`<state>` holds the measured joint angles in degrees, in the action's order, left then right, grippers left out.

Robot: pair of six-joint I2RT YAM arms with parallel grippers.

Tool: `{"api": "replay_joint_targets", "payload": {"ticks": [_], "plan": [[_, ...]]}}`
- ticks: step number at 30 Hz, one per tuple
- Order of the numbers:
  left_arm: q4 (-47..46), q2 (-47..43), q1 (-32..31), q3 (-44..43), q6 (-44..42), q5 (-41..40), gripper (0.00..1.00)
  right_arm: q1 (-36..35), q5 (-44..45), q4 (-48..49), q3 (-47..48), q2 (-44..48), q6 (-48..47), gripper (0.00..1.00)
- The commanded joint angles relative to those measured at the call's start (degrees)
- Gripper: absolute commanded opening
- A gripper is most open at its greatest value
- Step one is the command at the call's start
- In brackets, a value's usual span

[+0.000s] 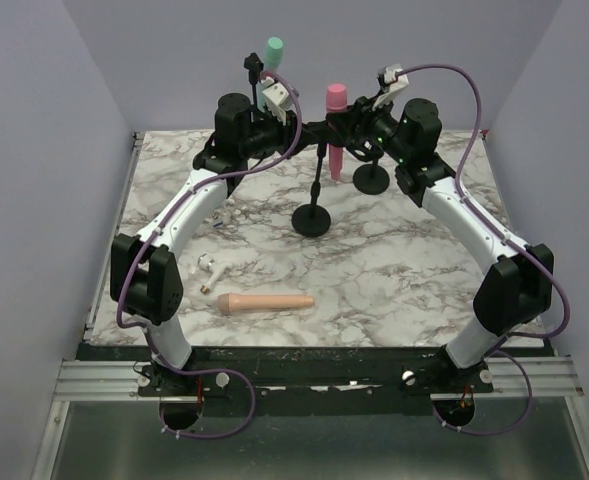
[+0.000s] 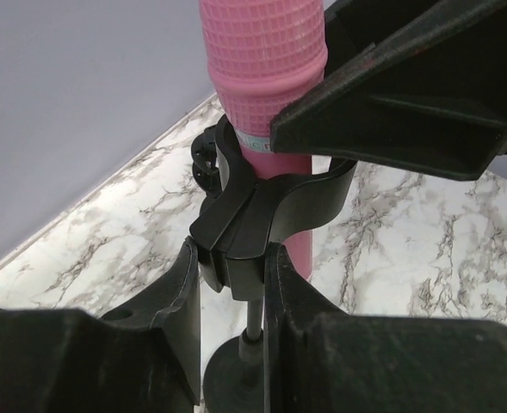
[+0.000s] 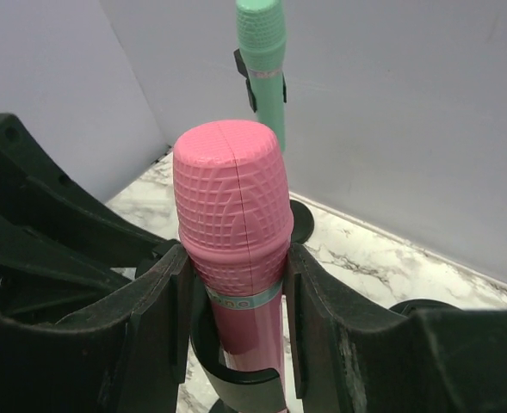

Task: Remove the microphone from the stand

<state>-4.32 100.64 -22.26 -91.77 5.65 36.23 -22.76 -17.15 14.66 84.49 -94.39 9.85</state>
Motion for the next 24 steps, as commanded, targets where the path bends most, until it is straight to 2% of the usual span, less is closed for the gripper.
{"api": "replay_joint_targets", "payload": {"ticks": [1,8,15,19,24], "plan": [[1.4,-1.1,-0.9,3.7,-1.8,-2.0,0.00,-0.6,4.3,0.6,3.9,2.6,1.1,0.01],[-1.2,-2.0,-1.0,7.1,-0.7,-2.1,0.00,-0.6,7.9,-1.3,15.3,2.4,1.0,0.01],[-0.5,-2.4,-0.9,8.2,-1.6,-2.0,0.00,-0.6,15.4,-0.9,23.9,3.3,0.5,0.01],[-0.1,-2.4,-0.9,8.4,-1.3,-2.4,0.00,-0.6,16.5,-0.6,22.9,5.7,-0.3,0.01],[2.2,-2.1,-0.9,6.9,-0.8,-3.8,0.00,-0.6,22.3,-1.1,15.6,11.6,-2.6,0.01]]}}
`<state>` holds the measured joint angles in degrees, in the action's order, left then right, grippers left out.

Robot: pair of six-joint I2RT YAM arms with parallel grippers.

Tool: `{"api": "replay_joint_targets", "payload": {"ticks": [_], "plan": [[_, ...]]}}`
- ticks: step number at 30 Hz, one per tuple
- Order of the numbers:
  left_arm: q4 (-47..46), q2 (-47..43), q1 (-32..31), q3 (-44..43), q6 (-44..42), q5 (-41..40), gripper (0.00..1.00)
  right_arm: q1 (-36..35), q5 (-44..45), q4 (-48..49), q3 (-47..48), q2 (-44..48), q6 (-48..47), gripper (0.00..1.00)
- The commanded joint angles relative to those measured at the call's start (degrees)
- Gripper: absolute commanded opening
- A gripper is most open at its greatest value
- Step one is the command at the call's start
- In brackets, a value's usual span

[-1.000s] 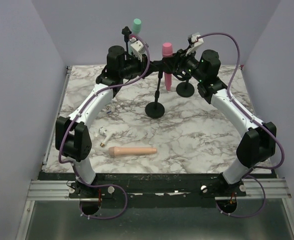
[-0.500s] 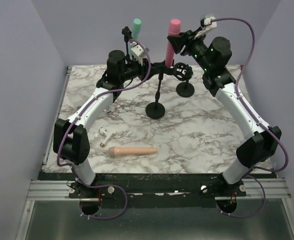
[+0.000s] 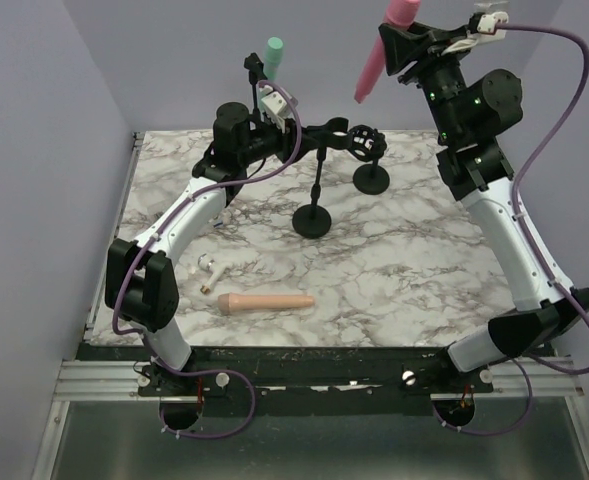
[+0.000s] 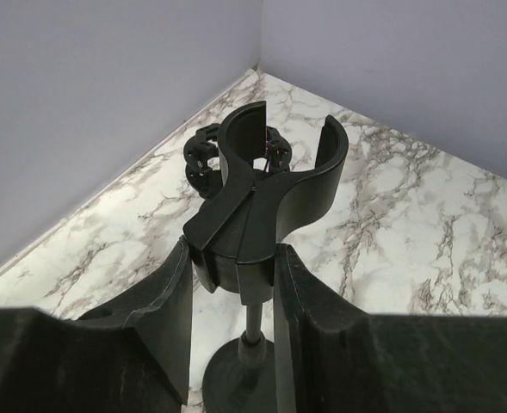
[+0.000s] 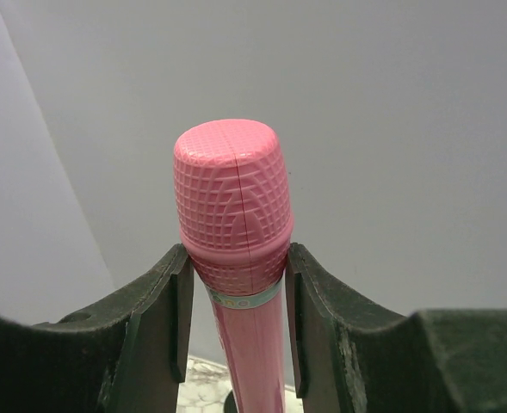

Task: Remove the microphone from the stand

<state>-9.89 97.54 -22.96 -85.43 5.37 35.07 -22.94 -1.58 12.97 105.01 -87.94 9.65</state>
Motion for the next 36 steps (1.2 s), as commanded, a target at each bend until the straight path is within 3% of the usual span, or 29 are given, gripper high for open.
{"api": "replay_joint_targets", "payload": {"ticks": [1,4,10,11,12,20,26,32,36], "plan": [[8.9,1.1,-0.2,-0.2,-0.6,-2.8,0.01,-0.4,8.1,0.7,-7.1,6.5,-2.8,0.01],[12.2,1.1,-0.2,-1.4,-0.5,-3.9,0.13,-0.4,11.5,1.2,-13.1,11.2,-5.2,0.01],[14.9,0.3,-0.2,-2.1,-0.5,-4.9,0.53,-0.4,12.2,1.8,-25.2,18.8,-13.5,0.01],[15.6,0.2,-0.2,-2.7,-0.3,-4.5,0.84,-0.4,12.3,2.6,-27.2,19.9,-14.5,0.01],[16.1,0.3,-0.3,-3.2,0.0,-3.9,0.98,-0.4,13.0,3.0,-29.0,20.6,-14.9,0.01],[16.5,-2.2,-0.2,-3.7,3.2,-1.4,0.99,-0.4,13.0,1.7,-29.9,20.9,-12.6,0.01],[18.9,-5.6,-0.1,-3.7,5.5,-0.5,0.99,-0.4,6.4,-3.2,-29.1,18.3,-11.9,0.01],[23.4,-8.8,0.0,-4.6,9.0,-2.5,0.99,-0.4,2.0,-4.1,-30.4,17.5,-11.3,0.01],[28.2,-8.5,0.7,-10.0,15.4,-6.2,0.98,-0.4,1.9,-4.2,-30.3,17.3,-11.1,0.01]]}}
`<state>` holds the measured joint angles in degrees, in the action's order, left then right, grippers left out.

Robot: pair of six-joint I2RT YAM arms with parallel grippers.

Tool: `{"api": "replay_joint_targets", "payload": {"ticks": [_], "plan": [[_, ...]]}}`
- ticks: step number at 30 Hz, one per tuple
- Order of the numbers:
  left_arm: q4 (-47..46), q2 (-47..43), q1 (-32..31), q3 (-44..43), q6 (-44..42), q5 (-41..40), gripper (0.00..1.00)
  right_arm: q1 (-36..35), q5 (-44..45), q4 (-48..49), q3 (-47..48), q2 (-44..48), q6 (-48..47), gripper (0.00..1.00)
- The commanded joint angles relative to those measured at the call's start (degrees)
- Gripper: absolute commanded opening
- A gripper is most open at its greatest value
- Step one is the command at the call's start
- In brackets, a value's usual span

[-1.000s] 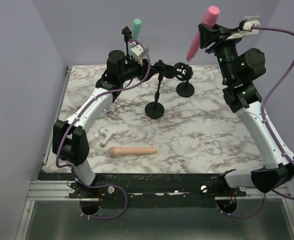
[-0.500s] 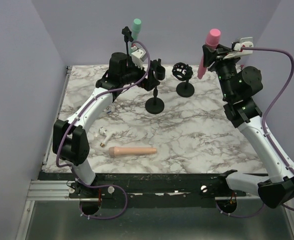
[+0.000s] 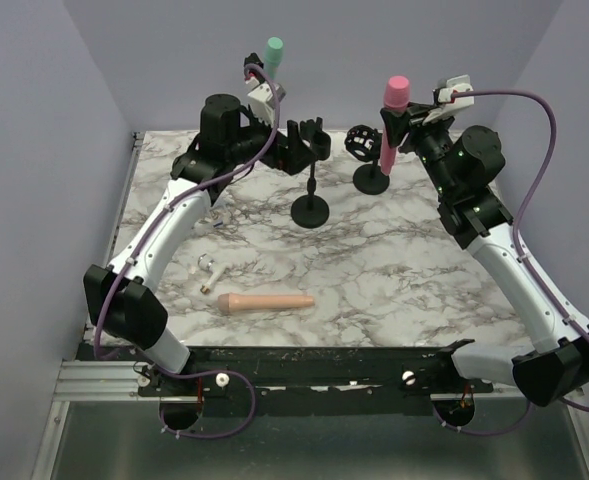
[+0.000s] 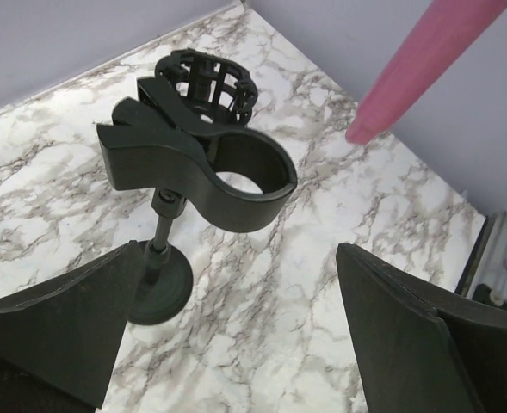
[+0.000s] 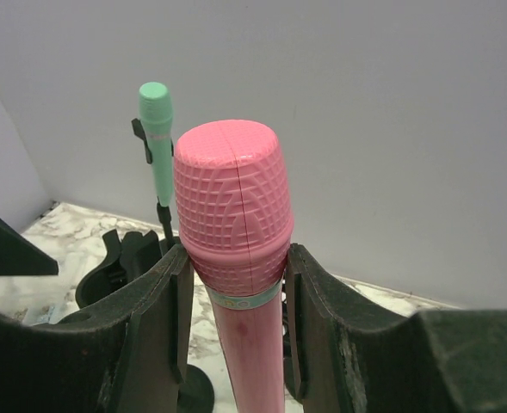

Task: Remove the microphone from the stand

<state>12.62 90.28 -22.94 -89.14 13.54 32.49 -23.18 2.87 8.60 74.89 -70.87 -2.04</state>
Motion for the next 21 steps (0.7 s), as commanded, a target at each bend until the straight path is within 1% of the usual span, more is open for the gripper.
{"api": "replay_joint_targets", "payload": {"ticks": [1,3,6,8,11,13,16,20,21], "plan": [[7.9,-0.2,0.7,-8.9,8.8,-5.5,0.98,-0.1,-2.5,0.2,-0.3,0.2,0.6,0.01],[12.5,2.8,0.7,-15.1,10.9,-9.1,0.99,-0.2,-2.5,0.4,-0.5,0.2,0.7,0.01],[16.5,7.1,0.6,-22.7,14.0,-14.3,0.98,-0.2,-2.4,0.7,-1.0,0.5,0.7,0.01],[18.2,9.8,0.4,-26.3,15.6,-16.8,0.99,-0.2,-2.5,0.8,-1.3,0.9,0.5,0.01],[18.9,13.1,-0.1,-30.0,16.8,-17.7,0.98,-0.2,-2.5,1.6,-2.1,1.6,0.1,0.01],[19.0,14.9,-0.6,-31.0,16.8,-18.1,0.99,-0.2,-2.5,2.0,-2.5,1.9,0.0,0.01],[18.8,16.4,-1.5,-29.8,16.9,-19.2,0.99,-0.2,-2.5,2.1,-2.9,2.0,0.1,0.01],[18.2,17.4,-2.1,-25.5,15.9,-21.4,0.99,-0.1,-2.5,2.3,-3.0,1.8,0.3,0.01],[18.0,17.3,-2.1,-23.7,15.8,-21.7,0.98,-0.2,-3.9,2.3,-3.1,1.6,0.4,0.01]]}}
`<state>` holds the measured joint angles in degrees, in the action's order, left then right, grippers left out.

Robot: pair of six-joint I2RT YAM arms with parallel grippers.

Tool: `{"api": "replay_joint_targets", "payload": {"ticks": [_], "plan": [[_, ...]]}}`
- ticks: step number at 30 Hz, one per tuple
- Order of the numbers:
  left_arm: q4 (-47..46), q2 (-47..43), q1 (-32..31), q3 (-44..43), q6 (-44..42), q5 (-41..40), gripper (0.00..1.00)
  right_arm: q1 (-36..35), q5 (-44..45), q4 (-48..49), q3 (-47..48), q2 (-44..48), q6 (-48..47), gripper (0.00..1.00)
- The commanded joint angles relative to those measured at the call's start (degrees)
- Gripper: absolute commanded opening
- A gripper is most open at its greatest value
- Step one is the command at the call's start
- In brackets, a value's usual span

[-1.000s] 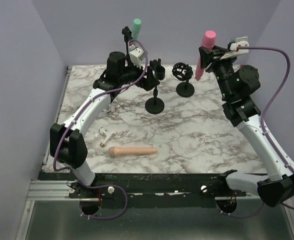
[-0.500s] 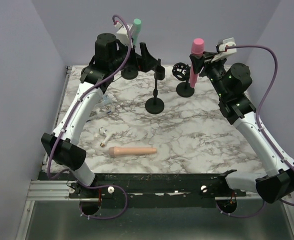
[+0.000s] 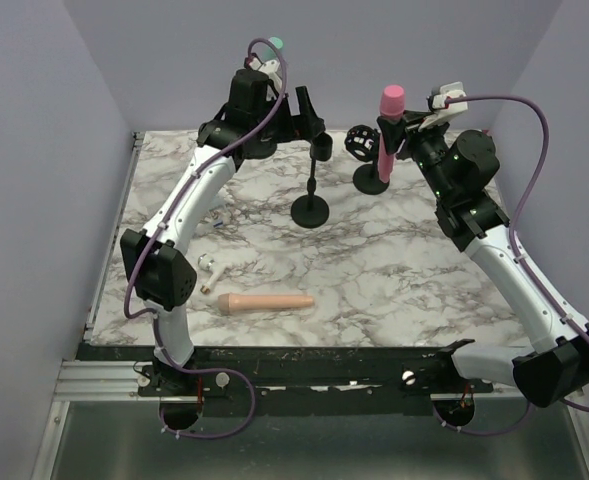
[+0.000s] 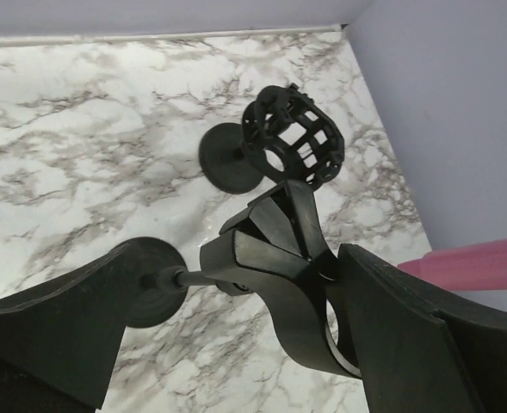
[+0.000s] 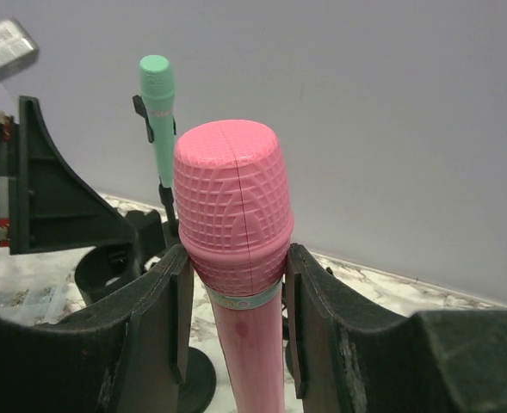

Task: Remove the microphone from the stand

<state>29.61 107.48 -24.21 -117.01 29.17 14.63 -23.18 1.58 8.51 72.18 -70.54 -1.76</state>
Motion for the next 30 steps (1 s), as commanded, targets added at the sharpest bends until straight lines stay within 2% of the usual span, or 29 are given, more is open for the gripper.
{"api": "replay_joint_targets", "payload": {"ticks": [1,5,22,30], "plan": [[0.7,0.2,-0.8,5.7,0.1,-4.3,0.99,-0.2,-3.0,2.5,-0.4,1.2,0.2,0.01],[-2.6,-0.8,-0.8,13.5,-0.4,-5.8,0.99,-0.2,-3.2,2.9,-0.7,0.9,0.5,0.01],[-11.9,-3.5,-0.8,33.6,0.0,-8.8,0.98,-0.2,-3.7,2.8,-1.1,-0.4,0.9,0.01],[-14.0,-2.9,-0.8,37.8,1.7,-9.1,0.98,-0.2,-4.2,3.0,-1.5,-0.6,1.1,0.01]]}}
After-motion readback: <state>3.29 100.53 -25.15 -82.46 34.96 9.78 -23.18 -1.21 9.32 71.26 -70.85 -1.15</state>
